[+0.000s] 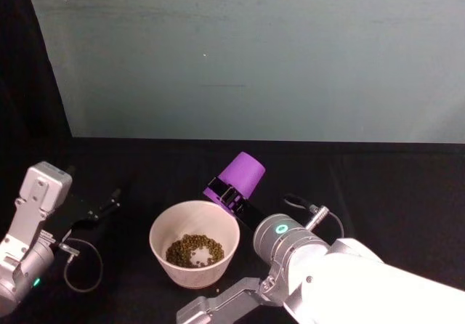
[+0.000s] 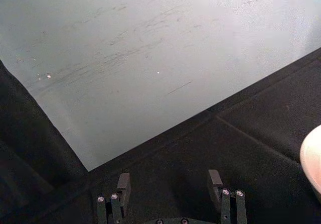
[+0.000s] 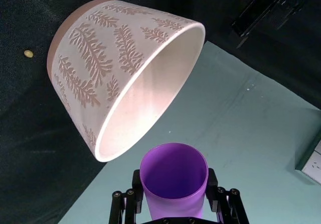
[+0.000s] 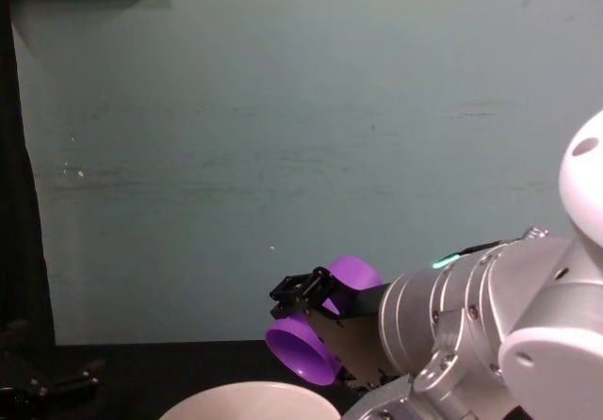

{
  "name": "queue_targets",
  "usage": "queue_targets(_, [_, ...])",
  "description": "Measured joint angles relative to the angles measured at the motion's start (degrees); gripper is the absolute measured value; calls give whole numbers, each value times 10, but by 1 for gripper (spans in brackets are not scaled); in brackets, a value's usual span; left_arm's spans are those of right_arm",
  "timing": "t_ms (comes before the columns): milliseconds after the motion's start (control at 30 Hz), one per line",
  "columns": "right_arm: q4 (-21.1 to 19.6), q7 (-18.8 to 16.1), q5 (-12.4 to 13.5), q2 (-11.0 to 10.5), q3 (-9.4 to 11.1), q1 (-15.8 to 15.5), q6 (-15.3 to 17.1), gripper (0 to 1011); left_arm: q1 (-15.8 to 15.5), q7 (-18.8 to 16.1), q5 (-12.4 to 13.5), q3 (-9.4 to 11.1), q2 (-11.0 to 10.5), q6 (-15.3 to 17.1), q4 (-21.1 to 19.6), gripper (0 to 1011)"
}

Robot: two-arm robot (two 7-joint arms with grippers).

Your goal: Pick up the cup and pour the mung beans from the cup into the bowl.

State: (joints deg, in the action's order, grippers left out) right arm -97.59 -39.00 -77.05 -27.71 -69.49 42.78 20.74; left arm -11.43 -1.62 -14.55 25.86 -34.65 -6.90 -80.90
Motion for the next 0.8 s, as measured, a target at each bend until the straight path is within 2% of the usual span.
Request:
queue_targets(167, [-4, 0, 14, 0, 16, -10, -3, 738, 0, 0, 0, 0, 0, 0, 0, 1003])
queue_targets(333, [-12, 1, 62, 0, 52, -26, -5, 739, 0, 0, 0, 0, 0, 0, 0, 1003])
queue_targets(367, [-17, 3, 83, -1, 67, -33, -5, 739, 0, 0, 0, 0, 0, 0, 0, 1003])
queue_targets(400, [-19, 5, 90, -2, 74, -36, -6, 739, 0, 0, 0, 0, 0, 0, 0, 1003])
queue_targets(433, [-24, 10, 113, -4, 90, -45, -7, 739, 0, 0, 0, 0, 0, 0, 0, 1003])
queue_targets(533, [-33, 21, 151, -7, 119, -60, -9, 739, 0, 0, 0, 0, 0, 0, 0, 1003])
queue_targets(633, [-47, 41, 220, -11, 171, -89, -15, 739, 0, 0, 0, 0, 0, 0, 0, 1003])
queue_targets(767, [-54, 49, 280, -14, 214, -112, -25, 739, 0, 0, 0, 0, 0, 0, 0, 1003])
queue_targets(800, [-57, 51, 316, -14, 240, -124, -32, 739, 0, 0, 0, 0, 0, 0, 0, 1003])
